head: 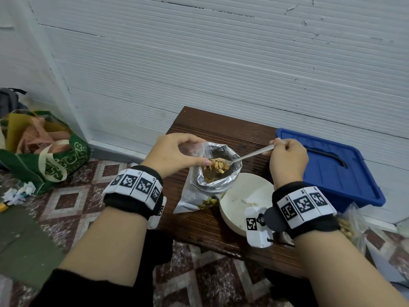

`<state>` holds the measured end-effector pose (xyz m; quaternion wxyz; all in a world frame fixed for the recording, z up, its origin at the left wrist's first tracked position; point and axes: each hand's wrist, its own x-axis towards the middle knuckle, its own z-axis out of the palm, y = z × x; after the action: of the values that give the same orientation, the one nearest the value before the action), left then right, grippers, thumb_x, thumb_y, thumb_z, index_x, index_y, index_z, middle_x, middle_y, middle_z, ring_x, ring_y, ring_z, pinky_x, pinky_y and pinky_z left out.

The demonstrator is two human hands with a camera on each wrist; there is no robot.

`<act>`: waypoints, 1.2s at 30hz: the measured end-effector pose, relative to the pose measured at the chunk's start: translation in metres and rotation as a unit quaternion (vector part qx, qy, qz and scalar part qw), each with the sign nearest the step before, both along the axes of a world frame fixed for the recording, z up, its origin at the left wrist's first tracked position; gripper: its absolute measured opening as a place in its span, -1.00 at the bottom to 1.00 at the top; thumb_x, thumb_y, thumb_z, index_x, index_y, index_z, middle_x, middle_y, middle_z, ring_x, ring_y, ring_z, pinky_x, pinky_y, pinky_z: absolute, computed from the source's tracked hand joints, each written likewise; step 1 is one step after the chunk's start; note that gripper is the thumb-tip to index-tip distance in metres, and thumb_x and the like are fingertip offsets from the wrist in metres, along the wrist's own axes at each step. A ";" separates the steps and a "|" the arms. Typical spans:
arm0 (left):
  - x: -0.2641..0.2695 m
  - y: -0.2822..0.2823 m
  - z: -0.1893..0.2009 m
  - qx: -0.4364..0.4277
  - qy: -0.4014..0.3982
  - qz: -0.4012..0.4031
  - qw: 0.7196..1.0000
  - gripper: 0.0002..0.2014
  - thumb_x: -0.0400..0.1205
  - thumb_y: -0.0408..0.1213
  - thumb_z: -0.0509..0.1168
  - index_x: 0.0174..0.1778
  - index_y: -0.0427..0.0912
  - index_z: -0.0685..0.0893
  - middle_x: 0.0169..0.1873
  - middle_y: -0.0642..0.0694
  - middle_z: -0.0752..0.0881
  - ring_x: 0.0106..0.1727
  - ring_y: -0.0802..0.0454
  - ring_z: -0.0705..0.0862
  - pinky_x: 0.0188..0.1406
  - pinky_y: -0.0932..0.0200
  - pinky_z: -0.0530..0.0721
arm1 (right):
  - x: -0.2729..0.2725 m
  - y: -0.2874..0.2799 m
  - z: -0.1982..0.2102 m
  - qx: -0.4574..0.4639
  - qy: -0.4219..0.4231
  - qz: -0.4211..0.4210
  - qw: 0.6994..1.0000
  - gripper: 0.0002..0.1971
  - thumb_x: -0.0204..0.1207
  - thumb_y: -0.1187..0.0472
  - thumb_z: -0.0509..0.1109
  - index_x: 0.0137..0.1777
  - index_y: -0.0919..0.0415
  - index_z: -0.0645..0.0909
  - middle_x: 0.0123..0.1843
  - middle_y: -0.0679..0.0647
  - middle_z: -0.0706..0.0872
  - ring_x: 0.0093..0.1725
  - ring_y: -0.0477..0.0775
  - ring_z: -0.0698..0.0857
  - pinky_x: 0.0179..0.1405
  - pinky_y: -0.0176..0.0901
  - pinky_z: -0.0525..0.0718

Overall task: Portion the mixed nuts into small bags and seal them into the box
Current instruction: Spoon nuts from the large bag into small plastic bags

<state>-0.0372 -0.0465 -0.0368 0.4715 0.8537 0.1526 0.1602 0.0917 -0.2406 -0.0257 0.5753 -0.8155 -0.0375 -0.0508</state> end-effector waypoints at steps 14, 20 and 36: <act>0.009 -0.006 0.002 0.057 0.014 -0.013 0.998 -0.51 0.17 0.06 0.66 0.02 0.20 0.73 -0.01 0.17 0.71 0.06 0.29 0.64 0.00 0.45 0.56 | 0.015 0.008 0.022 -0.017 -0.032 0.013 0.999 -0.77 0.66 0.21 0.18 -0.08 0.17 0.68 -0.07 0.21 0.77 -0.07 0.07 0.68 -0.17 -0.22 0.49; 0.017 -0.013 0.001 0.108 -0.003 -0.014 0.994 -0.53 0.12 0.16 0.63 -0.07 0.32 0.69 -0.01 0.11 0.69 0.08 0.21 0.61 0.20 0.19 0.59 | 0.009 0.019 0.025 0.022 -0.051 0.065 0.996 -0.78 0.67 0.20 0.22 -0.09 0.18 0.70 -0.45 -0.09 0.68 -0.34 -0.27 0.62 -0.31 -0.61 0.49; 0.004 0.000 0.004 -0.002 -0.037 0.045 0.998 -0.70 0.32 -0.01 0.58 -0.09 -0.03 0.80 -0.19 0.15 0.82 -0.06 0.31 0.74 0.03 0.34 0.66 | -0.006 0.002 0.028 0.159 -0.194 0.068 0.966 -0.79 0.67 0.16 0.27 -0.16 -0.11 0.64 -0.32 -0.27 0.72 -0.23 -0.21 0.64 -0.06 -0.19 0.60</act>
<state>-0.0328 -0.0462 -0.0329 0.4709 0.8383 0.1737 0.2130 0.0856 -0.2385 0.0024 0.6814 -0.6835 -0.1949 -0.1745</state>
